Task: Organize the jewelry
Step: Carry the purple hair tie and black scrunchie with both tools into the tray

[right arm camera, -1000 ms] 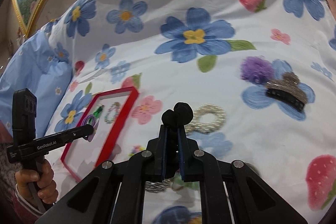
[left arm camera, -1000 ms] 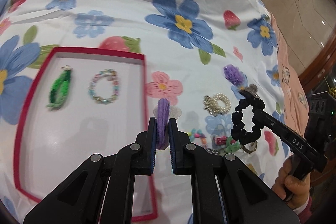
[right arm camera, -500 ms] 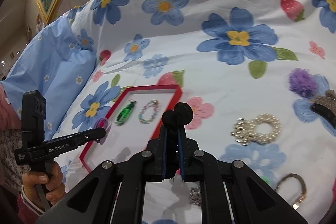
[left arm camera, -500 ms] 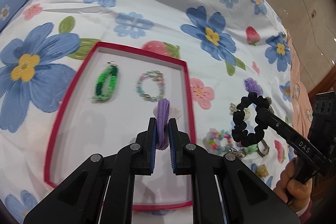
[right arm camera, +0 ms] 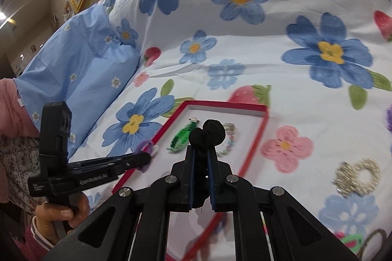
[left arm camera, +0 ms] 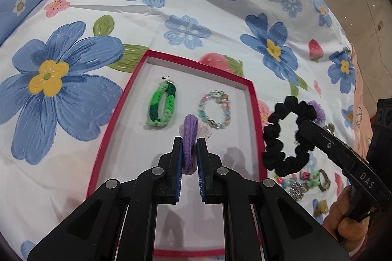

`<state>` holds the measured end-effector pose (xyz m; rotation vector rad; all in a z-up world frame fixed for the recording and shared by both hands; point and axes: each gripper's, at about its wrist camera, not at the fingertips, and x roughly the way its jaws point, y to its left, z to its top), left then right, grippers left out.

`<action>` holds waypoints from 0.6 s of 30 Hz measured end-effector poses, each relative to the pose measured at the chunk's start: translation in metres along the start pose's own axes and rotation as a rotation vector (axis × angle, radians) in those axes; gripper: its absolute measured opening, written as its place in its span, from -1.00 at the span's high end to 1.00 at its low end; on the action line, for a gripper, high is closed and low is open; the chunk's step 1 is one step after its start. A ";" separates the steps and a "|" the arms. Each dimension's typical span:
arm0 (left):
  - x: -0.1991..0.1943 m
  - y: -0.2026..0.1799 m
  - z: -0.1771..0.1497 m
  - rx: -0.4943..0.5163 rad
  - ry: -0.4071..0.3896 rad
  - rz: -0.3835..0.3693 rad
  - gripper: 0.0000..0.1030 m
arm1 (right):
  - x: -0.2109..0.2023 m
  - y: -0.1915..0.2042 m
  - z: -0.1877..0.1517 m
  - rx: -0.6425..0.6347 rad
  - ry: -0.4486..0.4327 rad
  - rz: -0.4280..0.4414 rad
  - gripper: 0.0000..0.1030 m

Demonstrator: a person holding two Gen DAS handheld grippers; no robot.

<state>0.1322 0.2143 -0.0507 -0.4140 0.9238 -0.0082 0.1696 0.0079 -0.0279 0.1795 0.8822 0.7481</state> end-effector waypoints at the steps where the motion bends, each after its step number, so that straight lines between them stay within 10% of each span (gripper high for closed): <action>1: 0.003 0.002 0.002 -0.001 0.002 0.002 0.81 | 0.006 0.002 0.001 -0.005 0.004 0.006 0.83; 18: 0.062 0.020 0.014 -0.005 0.093 0.029 0.81 | 0.098 -0.021 -0.001 -0.009 0.160 -0.045 0.79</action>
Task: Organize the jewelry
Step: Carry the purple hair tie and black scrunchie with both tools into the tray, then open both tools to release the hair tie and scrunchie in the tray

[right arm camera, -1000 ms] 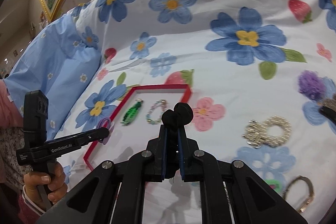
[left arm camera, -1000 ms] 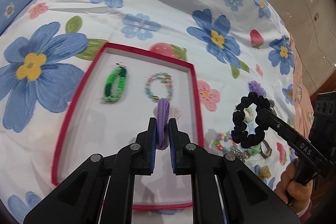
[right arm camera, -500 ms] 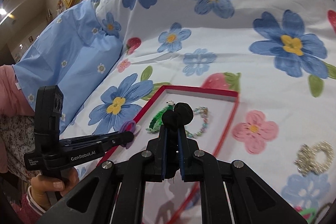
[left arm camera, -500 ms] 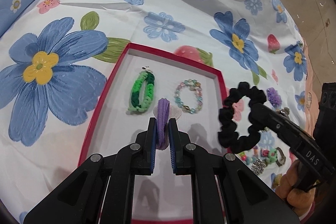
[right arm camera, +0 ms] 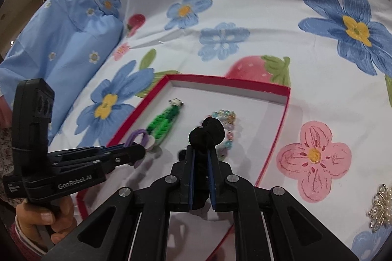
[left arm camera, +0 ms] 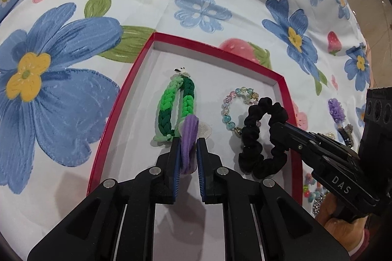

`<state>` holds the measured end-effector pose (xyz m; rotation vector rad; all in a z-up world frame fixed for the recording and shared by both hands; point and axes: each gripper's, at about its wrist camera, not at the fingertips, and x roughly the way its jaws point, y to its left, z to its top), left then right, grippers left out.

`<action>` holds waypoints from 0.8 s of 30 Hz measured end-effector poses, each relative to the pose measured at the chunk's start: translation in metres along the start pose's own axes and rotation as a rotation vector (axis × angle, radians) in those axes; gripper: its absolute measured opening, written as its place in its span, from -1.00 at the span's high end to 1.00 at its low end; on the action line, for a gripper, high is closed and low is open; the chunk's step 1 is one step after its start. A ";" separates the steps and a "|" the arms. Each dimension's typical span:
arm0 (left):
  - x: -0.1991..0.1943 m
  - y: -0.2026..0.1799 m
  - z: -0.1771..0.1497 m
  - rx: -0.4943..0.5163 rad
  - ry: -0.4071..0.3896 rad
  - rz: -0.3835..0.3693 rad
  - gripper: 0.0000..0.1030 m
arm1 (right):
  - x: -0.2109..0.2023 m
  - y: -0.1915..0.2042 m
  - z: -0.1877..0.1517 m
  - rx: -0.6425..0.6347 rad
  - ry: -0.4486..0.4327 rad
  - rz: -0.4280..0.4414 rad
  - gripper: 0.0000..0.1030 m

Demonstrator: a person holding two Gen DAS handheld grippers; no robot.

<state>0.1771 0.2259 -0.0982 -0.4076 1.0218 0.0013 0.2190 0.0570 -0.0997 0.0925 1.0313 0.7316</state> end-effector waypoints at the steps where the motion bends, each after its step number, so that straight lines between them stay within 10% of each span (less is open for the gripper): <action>1: 0.002 0.000 0.000 0.000 0.004 0.003 0.79 | 0.002 -0.002 0.000 0.005 0.005 -0.002 0.78; 24: -0.020 -0.006 -0.006 0.003 -0.035 0.039 0.18 | -0.020 -0.009 0.002 0.041 -0.029 0.004 0.26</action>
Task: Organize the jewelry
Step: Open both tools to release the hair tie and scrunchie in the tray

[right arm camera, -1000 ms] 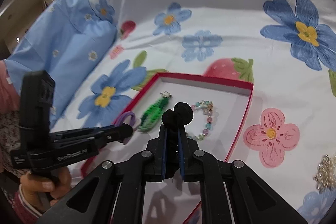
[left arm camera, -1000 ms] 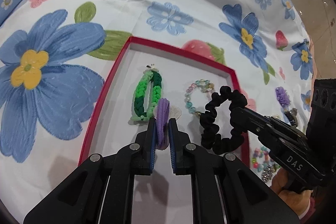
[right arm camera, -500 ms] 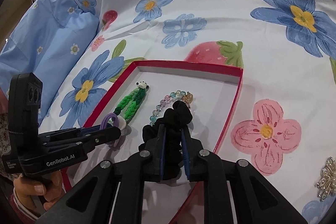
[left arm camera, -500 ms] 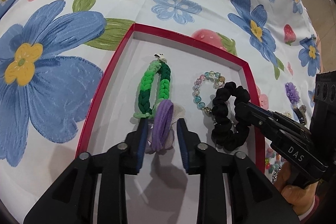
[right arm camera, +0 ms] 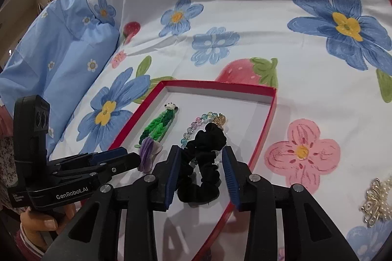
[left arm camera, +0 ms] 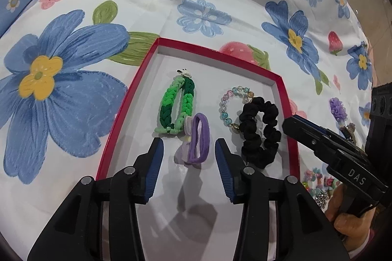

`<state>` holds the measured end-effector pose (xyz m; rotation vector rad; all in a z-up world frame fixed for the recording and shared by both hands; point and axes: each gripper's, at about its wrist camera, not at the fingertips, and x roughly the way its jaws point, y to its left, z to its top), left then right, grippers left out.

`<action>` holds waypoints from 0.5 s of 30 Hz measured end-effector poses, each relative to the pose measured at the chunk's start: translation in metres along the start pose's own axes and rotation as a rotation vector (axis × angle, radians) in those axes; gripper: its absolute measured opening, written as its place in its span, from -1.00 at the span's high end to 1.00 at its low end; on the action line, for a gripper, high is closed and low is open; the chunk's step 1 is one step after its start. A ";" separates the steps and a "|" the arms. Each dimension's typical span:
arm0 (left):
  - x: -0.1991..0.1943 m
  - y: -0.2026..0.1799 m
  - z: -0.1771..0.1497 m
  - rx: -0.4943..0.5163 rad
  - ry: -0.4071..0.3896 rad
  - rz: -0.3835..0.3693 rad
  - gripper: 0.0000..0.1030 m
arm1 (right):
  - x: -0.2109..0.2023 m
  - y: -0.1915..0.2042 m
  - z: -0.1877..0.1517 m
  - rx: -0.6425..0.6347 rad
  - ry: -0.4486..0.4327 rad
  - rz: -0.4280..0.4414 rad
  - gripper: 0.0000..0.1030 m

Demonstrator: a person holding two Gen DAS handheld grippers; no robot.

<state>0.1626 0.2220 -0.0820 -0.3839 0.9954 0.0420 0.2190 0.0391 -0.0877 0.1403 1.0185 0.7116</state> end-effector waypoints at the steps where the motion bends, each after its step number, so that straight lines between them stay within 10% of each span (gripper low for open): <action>1: -0.002 0.000 -0.001 -0.002 -0.003 -0.001 0.18 | -0.003 0.000 0.000 0.002 -0.004 0.002 0.26; 15: -0.039 -0.014 -0.018 -0.046 -0.054 -0.033 -0.44 | -0.069 -0.003 -0.021 0.046 -0.105 0.014 -0.16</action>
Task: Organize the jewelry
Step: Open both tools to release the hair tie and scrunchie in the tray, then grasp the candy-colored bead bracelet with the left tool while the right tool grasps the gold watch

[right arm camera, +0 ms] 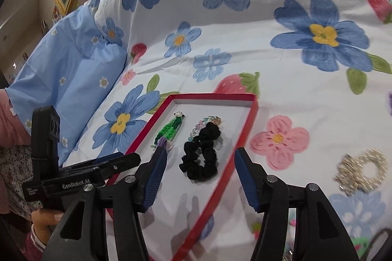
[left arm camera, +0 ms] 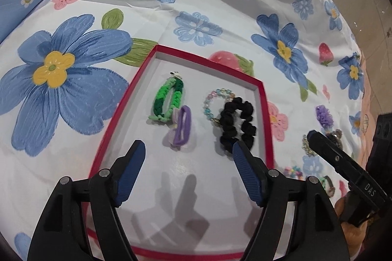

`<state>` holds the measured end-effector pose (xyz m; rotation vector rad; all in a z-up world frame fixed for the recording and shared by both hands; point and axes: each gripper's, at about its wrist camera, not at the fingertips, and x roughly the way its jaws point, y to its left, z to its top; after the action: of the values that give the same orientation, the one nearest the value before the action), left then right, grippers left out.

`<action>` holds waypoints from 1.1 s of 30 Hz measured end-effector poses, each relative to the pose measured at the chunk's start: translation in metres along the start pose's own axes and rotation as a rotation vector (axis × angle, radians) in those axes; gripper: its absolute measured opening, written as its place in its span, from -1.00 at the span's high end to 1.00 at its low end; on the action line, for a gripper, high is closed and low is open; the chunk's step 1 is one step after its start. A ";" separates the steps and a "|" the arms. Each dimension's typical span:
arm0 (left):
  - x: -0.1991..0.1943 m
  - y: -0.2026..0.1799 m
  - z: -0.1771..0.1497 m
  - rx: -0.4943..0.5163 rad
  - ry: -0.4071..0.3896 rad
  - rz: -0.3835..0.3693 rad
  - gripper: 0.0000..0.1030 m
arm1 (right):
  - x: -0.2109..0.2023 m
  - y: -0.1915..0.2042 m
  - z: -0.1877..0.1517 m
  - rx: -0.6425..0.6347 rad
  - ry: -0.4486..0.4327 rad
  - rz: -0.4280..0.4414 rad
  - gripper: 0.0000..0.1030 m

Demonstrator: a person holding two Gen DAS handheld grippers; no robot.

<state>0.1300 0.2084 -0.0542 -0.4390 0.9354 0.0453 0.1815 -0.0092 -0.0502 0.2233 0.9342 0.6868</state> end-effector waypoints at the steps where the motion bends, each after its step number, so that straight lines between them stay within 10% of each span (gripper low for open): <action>1: -0.003 -0.003 -0.002 0.002 -0.002 -0.006 -0.44 | -0.004 -0.002 -0.002 0.006 -0.005 -0.001 -0.16; 33: -0.024 -0.131 -0.062 0.266 0.052 -0.123 -0.44 | -0.179 -0.106 -0.083 0.186 -0.140 -0.260 -0.16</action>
<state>0.0970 0.0686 -0.0216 -0.2507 0.9489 -0.2014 0.0901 -0.2125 -0.0297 0.3047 0.8741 0.3403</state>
